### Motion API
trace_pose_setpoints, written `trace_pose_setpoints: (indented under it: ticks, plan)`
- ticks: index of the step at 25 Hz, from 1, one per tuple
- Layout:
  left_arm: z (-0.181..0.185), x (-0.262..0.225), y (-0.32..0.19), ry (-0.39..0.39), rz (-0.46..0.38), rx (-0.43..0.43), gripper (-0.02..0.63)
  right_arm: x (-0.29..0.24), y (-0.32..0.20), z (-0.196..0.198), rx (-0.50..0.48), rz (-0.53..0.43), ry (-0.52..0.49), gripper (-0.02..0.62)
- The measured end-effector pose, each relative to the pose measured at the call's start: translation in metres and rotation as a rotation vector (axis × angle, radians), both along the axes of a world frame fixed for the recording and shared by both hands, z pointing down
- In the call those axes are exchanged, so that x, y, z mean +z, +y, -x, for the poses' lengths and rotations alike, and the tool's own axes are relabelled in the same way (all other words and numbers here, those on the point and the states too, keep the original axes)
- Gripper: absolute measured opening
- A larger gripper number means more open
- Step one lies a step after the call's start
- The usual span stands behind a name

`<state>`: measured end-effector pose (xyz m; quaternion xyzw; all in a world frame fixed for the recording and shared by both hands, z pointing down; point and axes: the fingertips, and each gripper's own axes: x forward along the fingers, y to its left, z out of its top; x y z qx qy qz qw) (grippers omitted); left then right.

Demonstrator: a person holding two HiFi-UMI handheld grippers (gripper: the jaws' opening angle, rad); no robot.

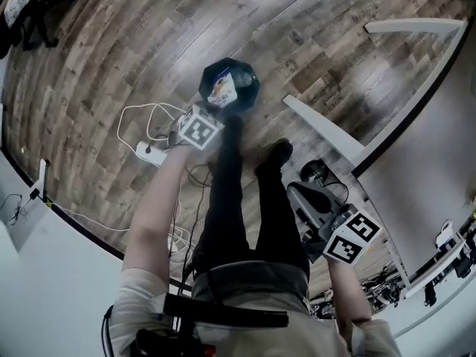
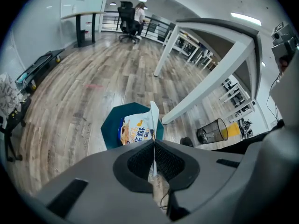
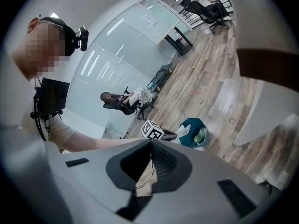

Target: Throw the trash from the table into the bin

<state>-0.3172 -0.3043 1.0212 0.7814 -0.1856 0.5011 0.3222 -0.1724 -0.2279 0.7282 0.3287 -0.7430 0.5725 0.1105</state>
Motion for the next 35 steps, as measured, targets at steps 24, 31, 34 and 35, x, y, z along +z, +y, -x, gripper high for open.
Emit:
trace_pose_setpoints:
  ticks: [24, 31, 34, 35]
  plan:
    - [0.004, 0.089, 0.007, -0.168, 0.074, 0.058, 0.014, 0.025, 0.012, 0.019, -0.071, -0.002, -0.079, 0.014]
    - [0.009, 0.101, 0.005, -0.207, 0.036, 0.082, 0.018, 0.035, 0.021, 0.018, -0.07, 0.018, -0.08, 0.014]
    - [0.011, 0.102, 0.006, -0.227, 0.015, 0.112, 0.167, 0.032, 0.021, 0.019, -0.066, 0.011, -0.082, 0.014]
    - [0.011, 0.101, 0.005, -0.231, 0.013, 0.111, 0.203, 0.031, 0.02, 0.019, -0.066, 0.007, -0.079, 0.014]
